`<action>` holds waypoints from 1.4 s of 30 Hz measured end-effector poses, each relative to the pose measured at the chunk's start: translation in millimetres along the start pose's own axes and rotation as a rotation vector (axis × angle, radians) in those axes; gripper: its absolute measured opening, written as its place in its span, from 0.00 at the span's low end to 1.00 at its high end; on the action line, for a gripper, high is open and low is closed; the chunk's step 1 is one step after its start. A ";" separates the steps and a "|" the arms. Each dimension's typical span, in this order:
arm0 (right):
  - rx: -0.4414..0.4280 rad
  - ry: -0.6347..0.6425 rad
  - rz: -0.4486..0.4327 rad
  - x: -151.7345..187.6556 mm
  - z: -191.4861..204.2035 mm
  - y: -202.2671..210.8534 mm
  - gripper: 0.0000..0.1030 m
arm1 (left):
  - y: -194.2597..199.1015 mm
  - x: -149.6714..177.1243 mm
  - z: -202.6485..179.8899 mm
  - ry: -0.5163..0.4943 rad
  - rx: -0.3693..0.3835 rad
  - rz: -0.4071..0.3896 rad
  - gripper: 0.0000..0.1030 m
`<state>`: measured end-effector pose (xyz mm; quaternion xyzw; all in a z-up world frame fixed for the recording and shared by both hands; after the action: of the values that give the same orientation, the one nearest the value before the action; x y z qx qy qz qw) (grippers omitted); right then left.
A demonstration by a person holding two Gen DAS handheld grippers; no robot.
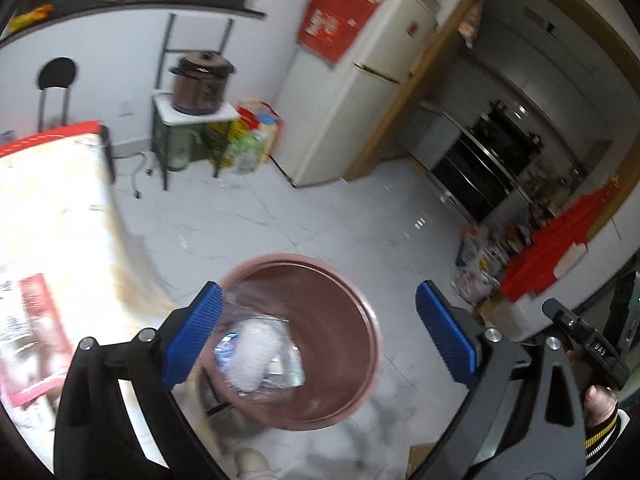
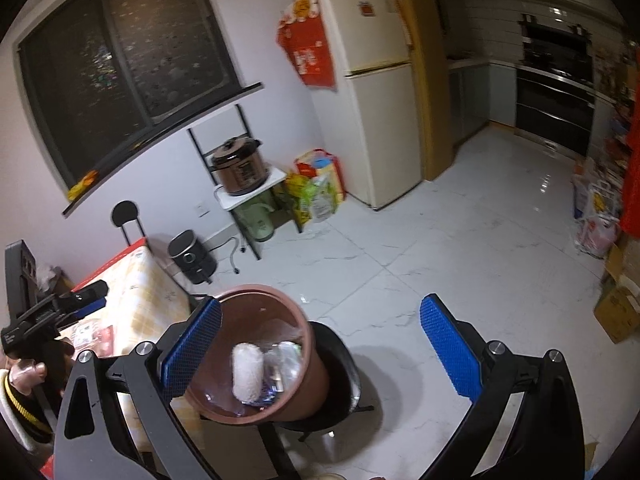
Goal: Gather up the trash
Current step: 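Carry the white foam netting over the brown bin and open the left tool, then move the left tool to the crumpled paper while the right tool approaches the clear tray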
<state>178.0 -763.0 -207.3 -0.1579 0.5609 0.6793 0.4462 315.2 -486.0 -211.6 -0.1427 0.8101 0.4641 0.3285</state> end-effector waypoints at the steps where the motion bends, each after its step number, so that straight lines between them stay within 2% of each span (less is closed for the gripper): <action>1: -0.017 0.010 0.004 0.3 8.0 -3.0 0.95 | 10.8 -0.8 8.0 0.009 -0.017 -0.015 0.94; 5: -0.066 0.044 0.017 -0.4 37.7 -11.9 0.95 | 66.6 0.8 47.9 0.059 -0.125 -0.081 0.94; 10: -0.127 0.102 0.019 -2.5 83.5 -22.2 0.95 | 146.3 9.6 111.5 0.197 -0.288 -0.187 0.94; 13: -0.177 0.150 0.017 -3.2 118.5 -26.2 0.95 | 200.9 25.0 150.0 0.271 -0.407 -0.251 0.94; 14: -0.200 0.174 0.019 -2.6 133.4 -27.9 0.95 | 214.0 29.2 158.2 0.291 -0.426 -0.260 0.94; 21: -0.327 0.278 0.068 16.1 225.1 -41.8 0.95 | 323.6 93.0 218.0 0.428 -0.606 -0.307 0.94; 26: -0.408 0.366 0.129 50.7 295.6 -49.4 0.95 | 380.4 138.4 251.9 0.518 -0.703 -0.317 0.94; 29: -0.445 0.409 0.152 71.4 332.7 -48.3 0.95 | 409.1 161.8 270.4 0.549 -0.738 -0.322 0.94; 34: -0.485 0.457 0.180 99.2 381.8 -40.5 0.95 | 431.3 178.6 294.9 0.559 -0.742 -0.322 0.94; 42: -0.427 0.502 0.188 130.3 426.5 -32.3 0.95 | 428.3 174.1 338.7 0.520 -0.643 -0.302 0.94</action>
<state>253.4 -322.9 -183.6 -0.3575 0.5104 0.7595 0.1865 91.5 39.6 -165.2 -0.4664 0.6504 0.5881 0.1168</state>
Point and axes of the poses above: each gripper's, at about its wrist camera, not at the fingertips, and y roughly against the way its jaws point, z to its left, x to its underside, the point moved 9 cm from there along -y, roughly the way its jaws point, and after that the axes turned 4 degrees about -y, right-handed, at the moved point
